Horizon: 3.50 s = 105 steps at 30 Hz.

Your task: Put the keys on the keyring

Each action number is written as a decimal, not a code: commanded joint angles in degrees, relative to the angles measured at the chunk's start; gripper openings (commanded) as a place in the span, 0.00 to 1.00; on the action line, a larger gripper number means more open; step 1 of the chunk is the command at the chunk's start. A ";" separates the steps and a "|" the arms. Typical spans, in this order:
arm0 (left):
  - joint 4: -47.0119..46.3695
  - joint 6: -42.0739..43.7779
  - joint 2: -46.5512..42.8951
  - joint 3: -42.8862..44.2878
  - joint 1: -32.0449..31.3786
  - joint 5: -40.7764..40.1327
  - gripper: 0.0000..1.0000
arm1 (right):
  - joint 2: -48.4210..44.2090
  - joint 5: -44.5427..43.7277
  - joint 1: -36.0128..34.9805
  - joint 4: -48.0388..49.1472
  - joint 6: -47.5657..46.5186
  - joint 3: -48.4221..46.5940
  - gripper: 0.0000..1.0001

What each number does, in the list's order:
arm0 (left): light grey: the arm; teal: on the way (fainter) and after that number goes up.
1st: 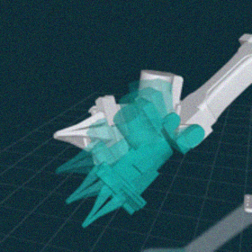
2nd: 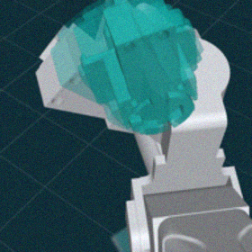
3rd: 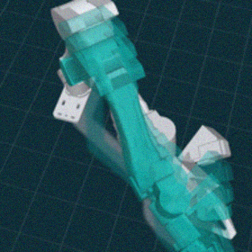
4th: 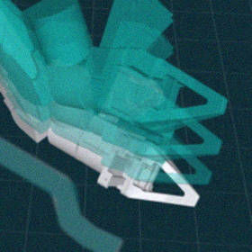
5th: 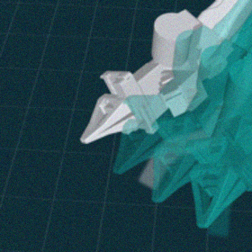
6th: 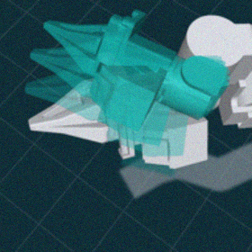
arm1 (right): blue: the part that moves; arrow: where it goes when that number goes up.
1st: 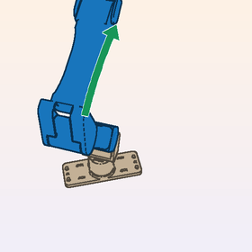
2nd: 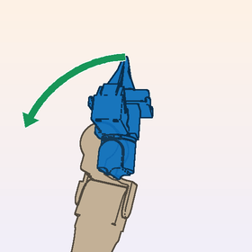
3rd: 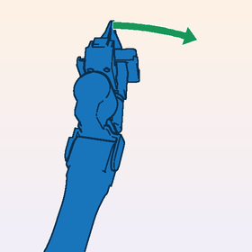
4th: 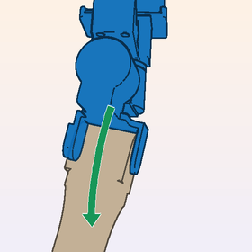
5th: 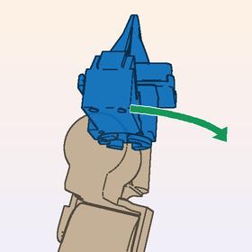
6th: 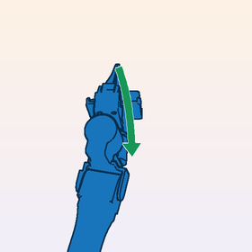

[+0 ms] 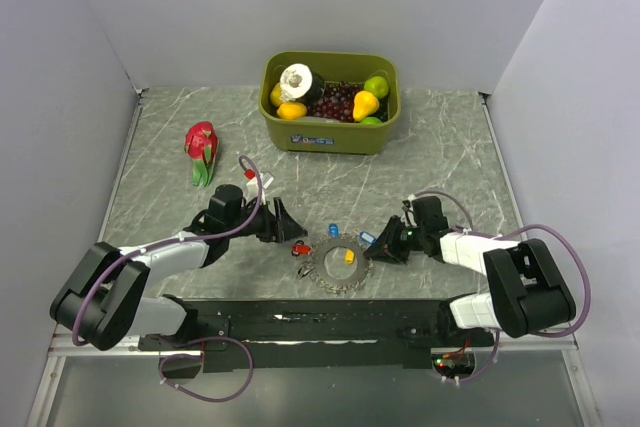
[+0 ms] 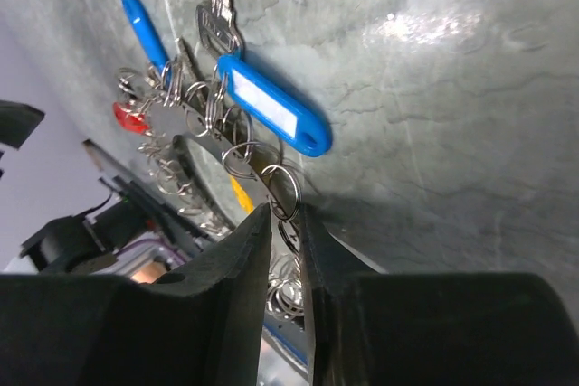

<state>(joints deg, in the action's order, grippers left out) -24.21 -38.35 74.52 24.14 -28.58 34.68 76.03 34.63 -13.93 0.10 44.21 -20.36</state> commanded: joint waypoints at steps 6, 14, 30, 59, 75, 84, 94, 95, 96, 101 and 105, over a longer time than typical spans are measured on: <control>-3.39 0.55 -1.66 0.56 0.01 0.48 0.76 | 3.24 -0.18 0.66 9.47 5.71 4.45 0.29; -1.72 1.35 -3.59 0.29 0.10 -0.22 0.76 | 3.95 -3.34 1.45 11.07 7.12 4.19 0.24; 0.21 2.84 -5.79 0.38 0.10 -0.93 0.76 | -2.70 -5.28 1.28 11.25 3.62 3.84 0.00; -5.94 3.02 -9.13 7.41 0.01 3.73 0.76 | -33.48 -10.73 -10.93 -8.63 -30.84 -13.22 0.00; -14.81 6.88 -7.64 11.97 -6.22 8.92 0.72 | -39.99 3.67 -11.73 8.15 -33.04 -7.68 0.00; -23.45 9.51 -3.34 14.87 -9.21 14.01 0.70 | -40.26 9.49 -13.22 15.54 -31.37 -6.71 0.00; -14.39 14.79 2.30 22.53 -12.64 19.29 0.50 | -40.17 11.16 -14.46 15.90 -31.02 -7.59 0.00; -13.86 15.49 2.30 22.53 -12.73 19.46 0.50 | -40.34 10.72 -14.54 15.90 -31.02 -7.50 0.00; -12.98 16.19 1.86 22.53 -12.82 19.46 0.50 | -40.61 10.72 -14.54 15.98 -31.02 -7.24 0.00; -7.36 20.41 0.71 22.44 -12.91 20.25 0.53 | -41.40 10.54 -14.54 16.07 -31.20 -7.06 0.00; 0.19 23.84 1.68 24.55 -13.43 20.08 0.53 | -40.70 11.07 -14.63 16.42 -30.67 -7.15 0.00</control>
<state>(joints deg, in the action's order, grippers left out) -31.00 -19.92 76.71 45.10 -41.30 52.95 35.90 44.75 -28.08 11.16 12.78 -26.50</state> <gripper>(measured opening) 0.531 0.008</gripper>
